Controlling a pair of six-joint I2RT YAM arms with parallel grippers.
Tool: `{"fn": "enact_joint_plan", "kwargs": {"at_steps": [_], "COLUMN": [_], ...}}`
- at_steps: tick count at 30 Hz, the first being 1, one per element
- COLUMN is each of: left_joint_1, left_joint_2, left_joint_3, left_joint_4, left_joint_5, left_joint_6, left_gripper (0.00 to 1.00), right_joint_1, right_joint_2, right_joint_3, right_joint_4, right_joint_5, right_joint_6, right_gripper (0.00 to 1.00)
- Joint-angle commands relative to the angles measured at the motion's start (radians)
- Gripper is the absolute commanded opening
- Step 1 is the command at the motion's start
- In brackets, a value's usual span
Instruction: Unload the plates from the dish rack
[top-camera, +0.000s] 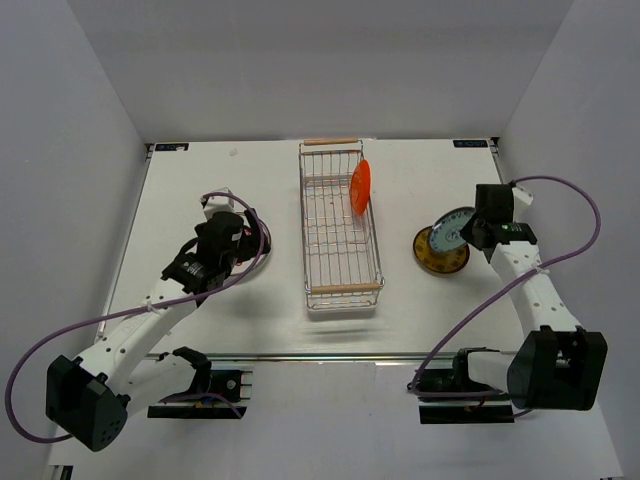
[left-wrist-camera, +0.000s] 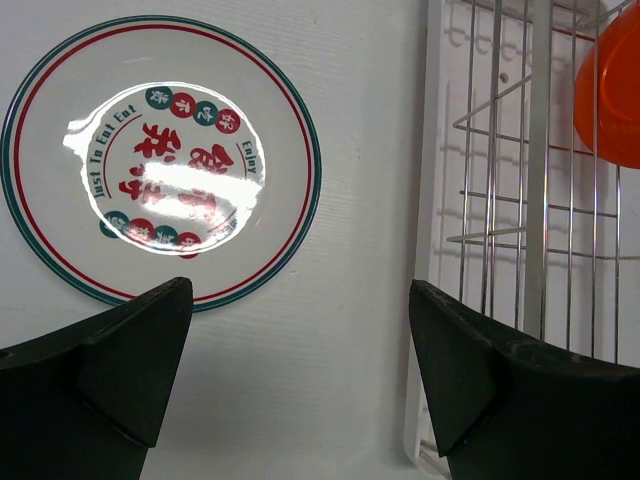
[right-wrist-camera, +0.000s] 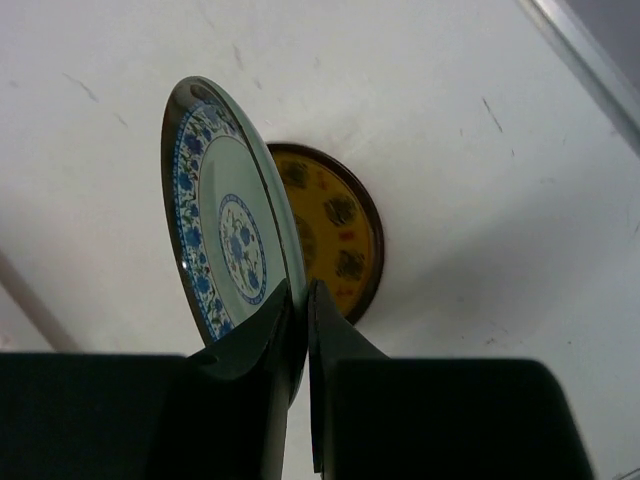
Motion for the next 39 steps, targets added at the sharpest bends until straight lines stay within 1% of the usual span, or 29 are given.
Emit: {"fn": "enact_joint_plan", "kwargs": {"at_steps": [1, 2, 3, 5, 8, 13, 17, 18, 19, 21, 22, 23, 24, 25, 30, 32, 33, 35, 36, 39], "left_joint_1": [-0.004, -0.004, -0.004, -0.004, -0.004, -0.004, -0.004, -0.004, -0.004, -0.004, -0.004, -0.004, -0.004, -0.004, -0.004, -0.004, -0.004, -0.004, -0.004, -0.004], "left_joint_2": [-0.01, -0.009, -0.01, -0.01, -0.01, -0.012, -0.015, -0.013, -0.01, -0.01, -0.01, -0.009, -0.006, -0.006, 0.001, 0.001, 0.001, -0.001, 0.001, -0.006], "left_joint_3": [0.025, 0.024, 0.022, 0.025, 0.022, 0.017, 0.014, 0.013, 0.011, 0.014, 0.013, 0.01, 0.01, 0.011, 0.011, 0.01, 0.007, 0.005, 0.008, 0.007], "left_joint_4": [0.02, 0.023, 0.024, 0.023, 0.023, 0.027, 0.034, 0.035, 0.037, 0.037, 0.038, 0.041, 0.043, 0.043, 0.049, 0.05, 0.053, 0.052, 0.052, 0.049], "left_joint_5": [0.017, 0.018, 0.018, 0.021, 0.015, 0.02, 0.021, 0.023, 0.027, 0.027, 0.029, 0.027, 0.029, 0.032, 0.036, 0.043, 0.041, 0.047, 0.047, 0.043], "left_joint_6": [0.012, 0.014, 0.014, 0.015, 0.017, 0.021, 0.027, 0.029, 0.029, 0.03, 0.032, 0.034, 0.035, 0.035, 0.038, 0.038, 0.04, 0.038, 0.04, 0.041], "left_gripper": [0.98, 0.98, 0.98, 0.98, 0.98, 0.98, 0.98, 0.98, 0.98, 0.98, 0.98, 0.98, 0.98, 0.98, 0.98, 0.98, 0.98, 0.98, 0.98, 0.98], "right_joint_1": [-0.049, -0.046, -0.079, -0.106, -0.138, -0.178, -0.198, -0.204, -0.208, -0.213, -0.213, -0.215, -0.218, -0.219, -0.215, -0.208, -0.202, -0.192, -0.187, -0.176], "right_joint_2": [-0.003, 0.003, 0.01, 0.02, 0.049, 0.116, 0.171, 0.179, 0.185, 0.201, 0.204, 0.208, 0.211, 0.213, 0.207, 0.202, 0.199, 0.19, 0.185, 0.152], "right_joint_3": [-0.068, -0.079, -0.091, -0.131, -0.188, -0.226, -0.225, -0.222, -0.222, -0.223, -0.225, -0.226, -0.228, -0.231, -0.22, -0.205, -0.199, -0.168, -0.151, -0.073], "right_joint_4": [0.099, 0.103, 0.105, 0.116, 0.168, 0.223, 0.223, 0.218, 0.211, 0.202, 0.198, 0.194, 0.192, 0.188, 0.183, 0.198, 0.198, 0.162, 0.143, 0.09], "right_joint_5": [-0.092, -0.114, -0.12, -0.131, -0.18, -0.264, -0.31, -0.322, -0.338, -0.35, -0.358, -0.364, -0.373, -0.384, -0.417, -0.469, -0.462, -0.399, -0.329, -0.257], "right_joint_6": [0.027, 0.033, 0.037, 0.042, 0.031, 0.03, 0.018, 0.013, 0.014, 0.014, 0.014, 0.013, 0.013, 0.007, -0.041, -0.076, -0.075, -0.044, -0.027, -0.019], "right_gripper": [0.0, 0.0, 0.0, 0.0, 0.0, 0.0, 0.01, 0.04, 0.16, 0.33, 0.47, 0.55, 0.59, 0.62, 0.68, 0.76, 0.89, 0.89, 0.89, 0.89]}}
